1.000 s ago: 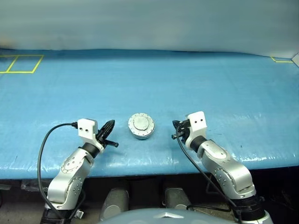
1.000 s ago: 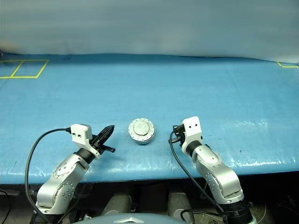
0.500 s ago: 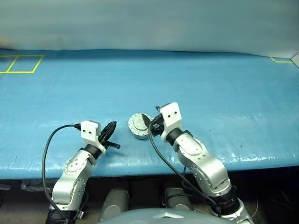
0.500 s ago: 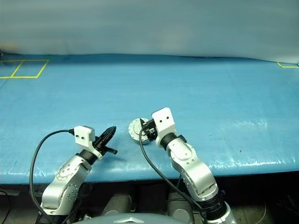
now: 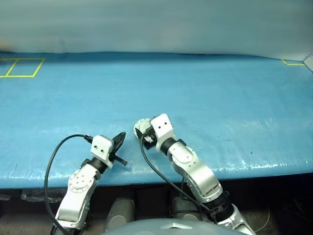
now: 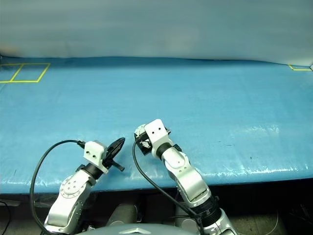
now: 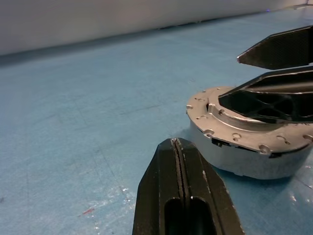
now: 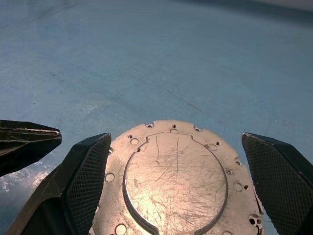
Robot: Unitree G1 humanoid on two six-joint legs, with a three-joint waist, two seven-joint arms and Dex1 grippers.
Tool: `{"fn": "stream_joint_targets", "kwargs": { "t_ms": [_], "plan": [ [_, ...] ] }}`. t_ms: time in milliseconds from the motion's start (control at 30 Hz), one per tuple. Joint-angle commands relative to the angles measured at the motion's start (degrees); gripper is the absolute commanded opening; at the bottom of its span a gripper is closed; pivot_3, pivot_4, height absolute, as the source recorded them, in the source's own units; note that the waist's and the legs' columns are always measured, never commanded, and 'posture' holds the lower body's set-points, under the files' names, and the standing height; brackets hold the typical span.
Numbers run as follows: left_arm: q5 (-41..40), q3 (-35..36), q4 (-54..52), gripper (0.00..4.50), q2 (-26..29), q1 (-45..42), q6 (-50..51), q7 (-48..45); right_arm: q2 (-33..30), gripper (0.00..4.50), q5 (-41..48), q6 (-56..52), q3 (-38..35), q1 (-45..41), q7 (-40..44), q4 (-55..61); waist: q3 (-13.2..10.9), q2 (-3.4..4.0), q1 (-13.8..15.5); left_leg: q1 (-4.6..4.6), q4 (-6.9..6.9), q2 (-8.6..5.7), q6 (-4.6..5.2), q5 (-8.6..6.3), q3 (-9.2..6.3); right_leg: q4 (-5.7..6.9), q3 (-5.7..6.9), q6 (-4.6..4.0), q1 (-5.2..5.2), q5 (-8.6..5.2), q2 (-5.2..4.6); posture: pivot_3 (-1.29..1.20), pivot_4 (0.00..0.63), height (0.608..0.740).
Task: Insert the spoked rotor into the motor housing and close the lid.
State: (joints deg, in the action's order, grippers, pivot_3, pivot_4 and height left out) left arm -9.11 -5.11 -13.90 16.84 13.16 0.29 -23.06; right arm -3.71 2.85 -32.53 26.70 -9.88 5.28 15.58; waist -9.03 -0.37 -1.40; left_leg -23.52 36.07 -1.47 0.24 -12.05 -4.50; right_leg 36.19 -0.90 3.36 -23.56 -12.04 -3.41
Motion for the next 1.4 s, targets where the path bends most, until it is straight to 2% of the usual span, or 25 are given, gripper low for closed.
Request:
{"fn": "stream_joint_targets", "kwargs": {
  "t_ms": [33,300,467,733,933,1067,1400],
  "plan": [
    [0.0,-0.4,-0.3,0.00,-0.8,0.6,-2.0,-0.5,1.2,4.48,-1.1,2.4,-0.1,-0.4,0.7,-1.2,0.0,0.00,0.0,0.00,0.00,0.00,0.00,0.00,0.00,0.01,0.00,0.04,0.00,-0.02,0.00,0.00,0.150,0.740],
    [0.1,-0.1,0.6,0.00,-2.1,1.1,-2.5,-0.7,2.0,4.48,-1.7,3.6,-1.1,0.0,1.9,-3.9,0.0,0.00,-0.1,0.08,0.02,0.02,-0.02,0.02,-0.01,0.19,-0.01,0.11,0.00,-0.10,0.00,0.00,0.150,0.740],
    [-0.3,0.4,1.0,0.00,-2.2,0.9,-2.2,-1.0,2.8,3.01,0.7,0.4,-2.0,0.1,4.5,-1.1,0.0,0.00,-0.1,0.10,0.07,0.02,-0.03,0.04,-0.02,0.33,-0.01,0.09,-0.03,-0.12,-0.01,0.00,0.150,0.740],
    [-0.6,0.0,1.9,0.00,-2.6,0.4,-1.9,-1.6,3.3,3.01,3.0,-6.9,-1.6,-1.9,8.3,4.1,0.0,0.00,-0.2,0.14,0.08,0.02,-0.05,0.05,-0.10,0.64,0.01,-0.08,-0.11,-0.23,0.01,0.00,0.150,0.740],
    [-0.8,-0.5,2.0,0.00,-3.0,0.7,-1.6,-2.5,2.6,3.01,2.9,-8.2,-0.1,-2.6,10.4,5.0,0.0,0.00,-0.3,0.16,0.08,0.02,-0.08,0.07,-0.14,0.64,0.01,-0.09,-0.11,-0.24,0.02,0.00,0.150,0.740],
    [-1.0,-0.6,1.9,0.00,-3.3,0.9,-1.4,-2.9,-0.7,3.01,0.2,-5.5,2.9,-4.3,12.7,5.0,0.0,0.00,-0.3,0.16,0.08,0.01,-0.08,0.07,-0.15,0.64,0.01,-0.08,-0.09,-0.24,-0.01,0.00,0.150,0.740],
    [-1.4,-0.5,2.0,0.00,-3.2,1.2,-1.0,-3.3,-4.4,3.01,1.1,-7.9,3.1,-7.4,18.5,5.2,0.0,-0.01,-0.2,0.15,0.11,0.01,-0.09,0.07,-0.15,0.64,0.04,-0.08,-0.09,-0.24,-0.02,0.00,0.150,0.740]
  ]
}}
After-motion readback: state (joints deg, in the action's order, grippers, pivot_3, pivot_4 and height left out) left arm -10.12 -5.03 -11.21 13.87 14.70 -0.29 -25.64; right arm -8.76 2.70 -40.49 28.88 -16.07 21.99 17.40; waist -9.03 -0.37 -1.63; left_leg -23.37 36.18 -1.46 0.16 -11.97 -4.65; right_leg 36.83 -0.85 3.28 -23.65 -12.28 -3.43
